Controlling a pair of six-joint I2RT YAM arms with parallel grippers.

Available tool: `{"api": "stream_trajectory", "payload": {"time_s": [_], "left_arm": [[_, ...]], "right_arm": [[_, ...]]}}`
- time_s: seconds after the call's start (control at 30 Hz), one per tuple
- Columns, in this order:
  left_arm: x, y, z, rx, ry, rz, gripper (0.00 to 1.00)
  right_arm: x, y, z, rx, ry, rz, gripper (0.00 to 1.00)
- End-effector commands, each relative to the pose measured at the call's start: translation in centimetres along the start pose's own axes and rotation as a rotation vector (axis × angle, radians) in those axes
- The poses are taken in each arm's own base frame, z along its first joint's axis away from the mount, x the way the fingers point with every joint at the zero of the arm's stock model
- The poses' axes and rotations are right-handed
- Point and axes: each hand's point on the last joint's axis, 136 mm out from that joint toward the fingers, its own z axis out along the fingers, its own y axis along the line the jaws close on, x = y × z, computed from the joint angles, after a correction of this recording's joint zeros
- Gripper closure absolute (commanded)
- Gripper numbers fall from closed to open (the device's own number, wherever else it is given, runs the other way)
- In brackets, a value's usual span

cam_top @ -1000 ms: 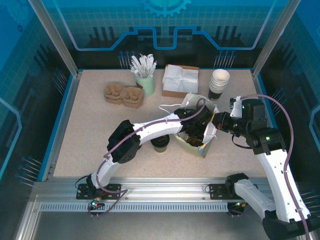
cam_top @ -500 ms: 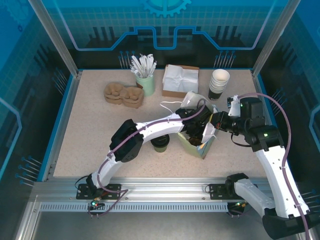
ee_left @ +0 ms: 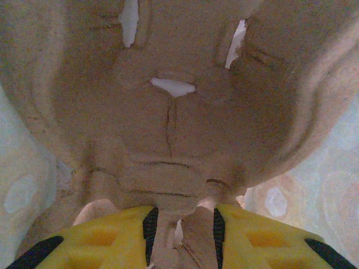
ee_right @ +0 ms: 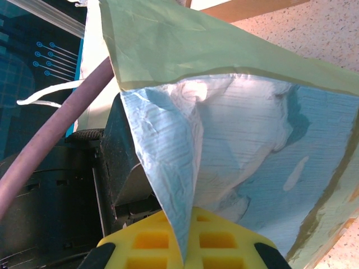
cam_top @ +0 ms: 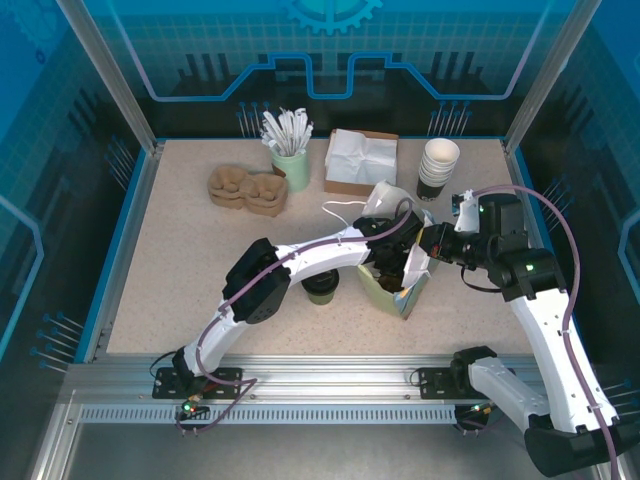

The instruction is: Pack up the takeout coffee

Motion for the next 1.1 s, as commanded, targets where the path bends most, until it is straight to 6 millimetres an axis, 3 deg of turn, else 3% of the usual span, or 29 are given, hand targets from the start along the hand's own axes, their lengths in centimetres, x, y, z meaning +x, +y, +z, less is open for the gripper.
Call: {"api": "stream_trajectory", "payload": {"time_s": [0.0,0.13,0.57,0.83,1.07], "left_arm": [[1.5,1.3,2.8,-0.056,0.041,0.010,0.64],[0.7,0.2,0.7,-0.031,0.009,0.019,0.64],[-1.4,-2.4,-11.1,0.009,-0.171,0.015,0.61],[-1.4,-3.8,-15.8,0.035,-0.245,0.016,0.60],[-2.1,-7.2,-21.4,0.196,-0.349,0.064,0.60]], "right_arm": [[-0.7,4.9,-1.9,-0.202,-0.029,-0.106,1.00],[-0.6,3.2,-2.3,-0.109,-0.057,-0.096,1.00],[-0.7,-0.8,-3.6,0.141,-0.084,-0.132,1.00],[-1.0,-1.3,-3.9,0.192,-0.077,-0.185,1.00],[-1.1,-0.2,-3.5,0.117,-0.093,-0.267,1.00]]}}
